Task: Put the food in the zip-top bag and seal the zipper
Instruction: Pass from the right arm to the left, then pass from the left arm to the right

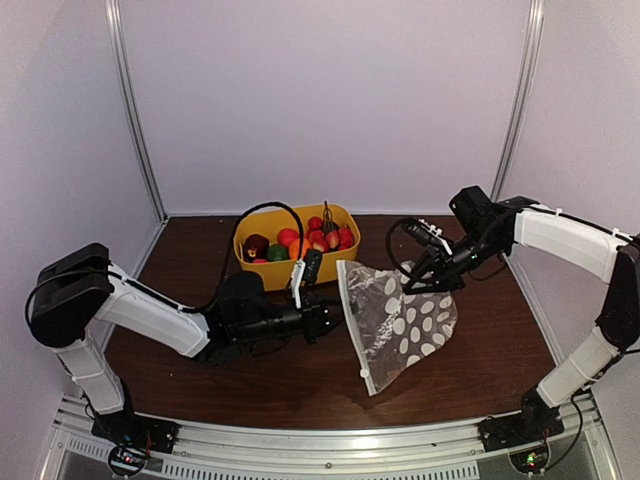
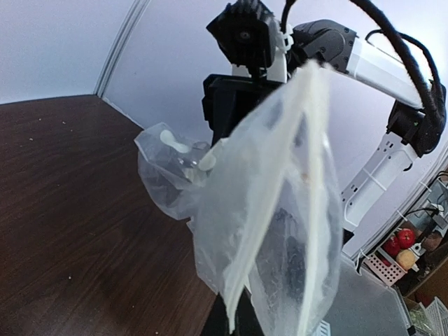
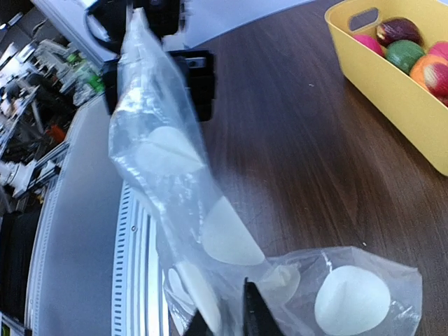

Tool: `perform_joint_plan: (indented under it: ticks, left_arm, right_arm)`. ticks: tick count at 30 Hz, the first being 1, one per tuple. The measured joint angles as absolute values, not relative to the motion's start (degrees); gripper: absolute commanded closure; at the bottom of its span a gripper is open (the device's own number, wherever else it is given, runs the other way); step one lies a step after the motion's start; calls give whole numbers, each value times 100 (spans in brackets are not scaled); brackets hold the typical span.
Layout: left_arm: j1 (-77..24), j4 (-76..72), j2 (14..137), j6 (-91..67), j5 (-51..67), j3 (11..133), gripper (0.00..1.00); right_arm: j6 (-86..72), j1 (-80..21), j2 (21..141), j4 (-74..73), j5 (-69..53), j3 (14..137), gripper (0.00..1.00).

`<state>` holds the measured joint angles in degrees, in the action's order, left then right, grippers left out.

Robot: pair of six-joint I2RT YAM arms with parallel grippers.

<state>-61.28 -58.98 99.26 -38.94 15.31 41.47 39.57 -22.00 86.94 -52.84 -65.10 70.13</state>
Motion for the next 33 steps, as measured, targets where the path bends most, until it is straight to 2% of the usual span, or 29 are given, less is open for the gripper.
perform_joint_plan:
  ticks: [3,5,10,15,19,26,33]
  left_arm:
    - [-6128,-5367,9644,-3800,1343,4147,100]
    - [-6130,-4733,9233,-3723,1100,4160,100]
    - [-6128,-2781,7931,-3699,163,4569,100]
    - [-6130,-1809,7234,-4342,-786,4884,100]
    - [-6163,-1564,7714,-4762,-1146,5231,100]
    - [-6254,-1623,8532,-5264,-1439,5452,100]
    - [-6263,-2012,8571,-5592,-1586,5516,100]
  right_arm:
    - [3439,-2200,8523,-4783,-5889,6976,52]
    - [3013,-2200,8248,-4416,-5258,6967,47]
    - [2231,-2268,7603,-3953,-4010,7369,51]
    - [1933,-3135,7522,-3920,-4069,7819,46]
    - [1817,-3986,7800,-4075,-4130,8130,42]
    - [1402,-4265,8523,-4088,-3795,8864,31]
    - [1048,-4556,8543,-4018,-3131,8840,31]
